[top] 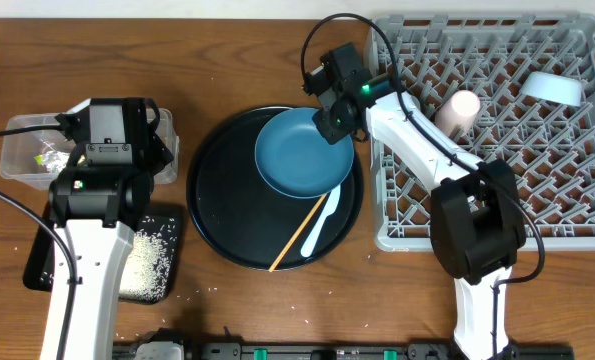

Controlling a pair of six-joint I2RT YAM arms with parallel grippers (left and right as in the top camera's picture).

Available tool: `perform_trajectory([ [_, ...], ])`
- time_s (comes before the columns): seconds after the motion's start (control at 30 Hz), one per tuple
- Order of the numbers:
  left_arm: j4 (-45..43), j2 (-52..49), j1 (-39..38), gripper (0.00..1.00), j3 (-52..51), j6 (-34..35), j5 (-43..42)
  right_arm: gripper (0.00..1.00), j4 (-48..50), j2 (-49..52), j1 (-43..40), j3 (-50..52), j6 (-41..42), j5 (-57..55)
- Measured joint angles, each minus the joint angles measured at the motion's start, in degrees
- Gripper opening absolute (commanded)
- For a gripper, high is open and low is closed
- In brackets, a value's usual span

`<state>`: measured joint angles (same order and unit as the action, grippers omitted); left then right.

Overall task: Sort waste into correct bins and load items into the dishwasher rack
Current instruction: 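Move the right gripper to the blue plate's rim on the black tray, then grasp the blue plate's rim with the right gripper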

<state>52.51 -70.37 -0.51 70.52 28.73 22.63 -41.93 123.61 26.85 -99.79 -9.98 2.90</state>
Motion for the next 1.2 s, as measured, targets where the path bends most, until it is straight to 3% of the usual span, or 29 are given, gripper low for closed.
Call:
perform_trajectory([
  [0.73, 0.0, 0.0, 0.0, 0.98, 0.0, 0.0, 0.0, 0.33, -1.9, 0.7, -2.0, 0.0, -0.2, -1.2],
  [1.0, 0.0, 0.0, 0.0, 0.98, 0.0, 0.0, 0.0, 0.21, -4.2, 4.1, -2.3, 0.0, 0.0, -1.2],
  [1.2, 0.0, 0.0, 0.0, 0.98, 0.0, 0.0, 0.0, 0.17, -4.3, 4.3, -2.3, 0.0, 0.1, -0.1],
])
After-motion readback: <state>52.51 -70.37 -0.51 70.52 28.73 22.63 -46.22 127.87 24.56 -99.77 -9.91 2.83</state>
